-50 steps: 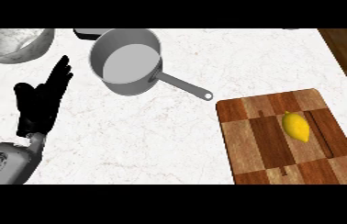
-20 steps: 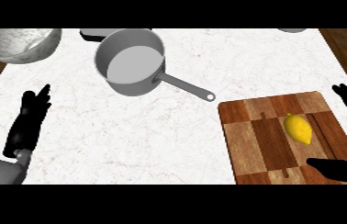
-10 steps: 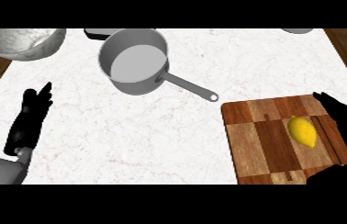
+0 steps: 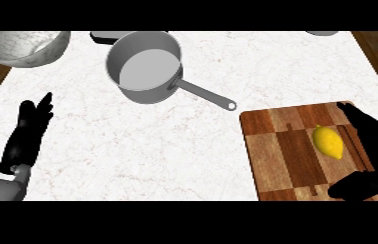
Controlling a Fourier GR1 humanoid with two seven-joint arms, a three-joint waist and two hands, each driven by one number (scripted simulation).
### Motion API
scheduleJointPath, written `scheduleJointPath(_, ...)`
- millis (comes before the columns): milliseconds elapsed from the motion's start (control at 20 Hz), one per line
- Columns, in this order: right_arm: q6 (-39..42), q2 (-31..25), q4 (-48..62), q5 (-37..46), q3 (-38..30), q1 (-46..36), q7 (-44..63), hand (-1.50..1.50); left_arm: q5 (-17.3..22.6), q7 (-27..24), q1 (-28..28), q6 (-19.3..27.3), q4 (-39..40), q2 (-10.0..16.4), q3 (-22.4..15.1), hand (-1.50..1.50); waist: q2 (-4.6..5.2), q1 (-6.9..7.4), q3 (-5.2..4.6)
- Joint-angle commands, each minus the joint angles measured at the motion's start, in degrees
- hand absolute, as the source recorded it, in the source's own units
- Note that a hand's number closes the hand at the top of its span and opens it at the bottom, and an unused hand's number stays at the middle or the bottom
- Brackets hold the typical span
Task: Pick the lemon from the cutting board and place it in the pot
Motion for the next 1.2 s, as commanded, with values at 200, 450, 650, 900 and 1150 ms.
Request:
scheduleJointPath(200,2.01,5.33,5.31,6.41,-0.08,1.46,-1.61,-1.50,-3.48,2.31,-0.72,-2.76,-0.65,-1.94,3.33,0.00,-0.02,-0.23,0.02)
scheduleJointPath(450,2.77,7.68,8.27,9.76,-2.67,0.29,-6.45,-1.50,-7.05,3.02,1.83,-2.49,-3.73,-5.33,4.33,0.00,-0.05,-0.14,0.02)
scheduleJointPath(650,0.43,9.98,20.41,15.10,-1.79,-5.14,-11.35,-1.50,-7.30,-1.39,-0.73,-5.13,3.48,-7.07,6.69,0.00,0.08,-0.02,0.01)
scheduleJointPath(900,3.60,11.27,21.37,16.03,-4.56,-3.93,-10.62,-1.50,-9.04,2.84,0.43,-7.65,-1.69,-6.12,8.70,0.00,0.02,0.00,0.02)
scheduleJointPath(1150,5.02,13.66,21.30,18.02,-5.22,-2.99,-11.49,-1.50,-11.07,4.99,4.40,-8.24,-8.35,-8.10,9.50,0.00,-0.06,0.13,0.03)
